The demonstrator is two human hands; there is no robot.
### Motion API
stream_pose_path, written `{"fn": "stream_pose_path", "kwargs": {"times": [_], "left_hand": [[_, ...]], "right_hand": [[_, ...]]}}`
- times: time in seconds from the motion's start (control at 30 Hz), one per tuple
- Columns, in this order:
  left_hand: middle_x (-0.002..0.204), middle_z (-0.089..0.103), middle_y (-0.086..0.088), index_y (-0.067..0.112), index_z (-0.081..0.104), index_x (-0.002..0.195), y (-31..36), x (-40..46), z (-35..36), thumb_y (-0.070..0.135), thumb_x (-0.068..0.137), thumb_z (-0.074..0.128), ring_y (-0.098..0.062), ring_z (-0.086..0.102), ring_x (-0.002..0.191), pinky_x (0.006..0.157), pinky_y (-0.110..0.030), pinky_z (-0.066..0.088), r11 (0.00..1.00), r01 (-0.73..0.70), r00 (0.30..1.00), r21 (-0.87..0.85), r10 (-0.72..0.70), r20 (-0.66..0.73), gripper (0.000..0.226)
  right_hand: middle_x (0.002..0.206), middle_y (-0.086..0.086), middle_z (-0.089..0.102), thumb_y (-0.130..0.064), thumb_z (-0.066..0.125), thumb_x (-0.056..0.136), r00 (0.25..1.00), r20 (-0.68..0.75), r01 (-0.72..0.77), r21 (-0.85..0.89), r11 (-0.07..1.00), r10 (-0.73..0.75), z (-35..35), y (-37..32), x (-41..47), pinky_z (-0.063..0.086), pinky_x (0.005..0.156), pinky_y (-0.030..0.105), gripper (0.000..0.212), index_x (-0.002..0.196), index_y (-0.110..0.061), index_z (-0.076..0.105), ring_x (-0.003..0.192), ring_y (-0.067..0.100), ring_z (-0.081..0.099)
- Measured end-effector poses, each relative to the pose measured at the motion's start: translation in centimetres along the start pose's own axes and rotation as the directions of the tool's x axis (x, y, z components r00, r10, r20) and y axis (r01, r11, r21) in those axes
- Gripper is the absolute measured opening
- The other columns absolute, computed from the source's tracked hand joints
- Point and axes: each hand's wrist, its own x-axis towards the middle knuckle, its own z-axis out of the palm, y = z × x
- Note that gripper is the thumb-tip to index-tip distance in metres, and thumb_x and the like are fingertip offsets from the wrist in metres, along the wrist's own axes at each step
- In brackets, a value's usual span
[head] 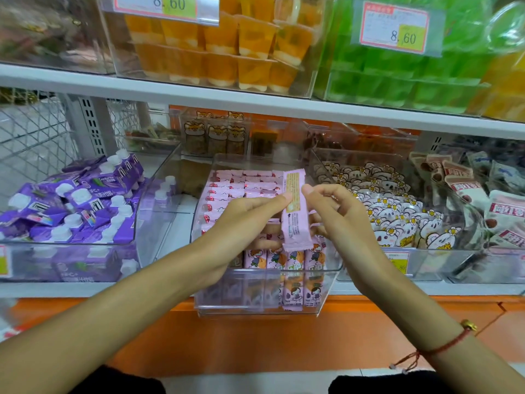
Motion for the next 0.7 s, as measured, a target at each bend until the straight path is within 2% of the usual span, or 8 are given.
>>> {"fn": "stream_pose_path", "kwargs": {"times": [0.07,0.17,0.23,0.27,0.37,0.5,0.63,0.7], "left_hand": [[0.089,0.076,0.005,0.017,0.072,0.103,0.2,0.0,0.1,0.042,0.092,0.056,-0.004,0.070,0.070,0.061,-0.018,0.056,1.000,0.022,1.000,-0.022,-0.021,0.010,0.032],[0.087,0.076,0.007,0.019,0.070,0.108,0.2,-0.1,0.0,0.041,0.093,0.055,-0.003,0.070,0.069,0.060,-0.015,0.054,1.000,-0.002,1.000,0.011,0.002,0.016,0.031],[0.092,0.075,0.009,0.024,0.065,0.117,0.1,0.1,-0.3,0.039,0.092,0.056,-0.003,0.071,0.079,0.065,-0.015,0.055,0.992,-0.085,0.996,0.091,0.085,0.004,0.030],[0.098,0.074,0.010,0.027,0.062,0.120,0.0,0.2,-0.6,0.037,0.091,0.058,-0.002,0.070,0.086,0.072,-0.017,0.055,0.979,-0.142,0.989,0.144,0.145,-0.007,0.031],[0.118,0.066,0.010,0.032,0.057,0.117,0.1,0.5,-1.2,0.024,0.088,0.064,0.001,0.062,0.107,0.094,-0.022,0.050,0.928,-0.311,0.949,0.205,0.315,0.016,0.031],[0.120,0.063,0.008,0.029,0.056,0.116,0.0,0.5,-1.2,0.012,0.088,0.064,0.000,0.060,0.111,0.097,-0.016,0.046,0.869,-0.438,0.898,0.230,0.432,0.080,0.034],[0.112,0.067,0.011,0.028,0.060,0.114,0.5,0.5,-1.3,0.034,0.084,0.061,0.002,0.062,0.103,0.086,-0.012,0.048,0.870,-0.449,0.892,0.204,0.448,0.050,0.030],[0.103,0.071,0.013,0.029,0.064,0.108,1.0,0.9,-1.6,0.048,0.088,0.050,-0.001,0.065,0.098,0.081,-0.014,0.051,0.916,-0.365,0.927,0.166,0.375,-0.029,0.031]], "right_hand": [[0.053,-0.010,0.054,-0.026,0.062,0.090,1.000,0.008,0.004,-0.001,1.000,-0.004,0.0,0.0,0.0,0.044,0.047,0.015,0.014,0.087,-0.013,0.057,0.045,0.004,0.050],[0.065,-0.002,0.061,-0.028,0.062,0.090,1.000,0.018,0.006,0.010,1.000,-0.006,0.0,0.0,-0.1,0.047,0.050,0.016,0.016,0.096,-0.013,0.058,0.051,0.005,0.057],[0.083,0.001,0.067,-0.027,0.061,0.091,0.999,0.043,0.020,0.007,1.000,-0.020,-0.2,0.1,-0.1,0.052,0.059,0.016,0.023,0.110,-0.016,0.056,0.067,0.005,0.067],[0.092,0.001,0.069,-0.025,0.060,0.091,0.997,0.063,0.039,-0.009,0.999,-0.038,-0.4,0.2,-0.1,0.053,0.066,0.016,0.026,0.116,-0.020,0.055,0.079,0.006,0.069],[0.110,0.001,0.067,-0.011,0.063,0.088,0.980,0.147,0.145,-0.060,0.988,-0.135,-0.8,0.1,-0.1,0.052,0.085,0.023,0.034,0.120,-0.024,0.057,0.102,0.012,0.064],[0.106,-0.007,0.068,-0.006,0.069,0.083,0.961,0.181,0.226,-0.068,0.972,-0.211,-0.7,0.0,-0.4,0.049,0.081,0.013,0.033,0.112,-0.019,0.060,0.103,0.006,0.063],[0.113,-0.003,0.068,-0.016,0.068,0.082,0.961,0.193,0.210,-0.034,0.977,-0.199,-1.0,-0.1,-0.3,0.052,0.086,0.020,0.037,0.118,-0.018,0.059,0.104,0.008,0.065],[0.116,-0.002,0.068,-0.024,0.066,0.080,0.958,0.214,0.183,0.058,0.982,-0.191,-1.1,-0.3,-0.1,0.050,0.094,0.026,0.038,0.117,-0.022,0.060,0.110,0.011,0.063]]}}
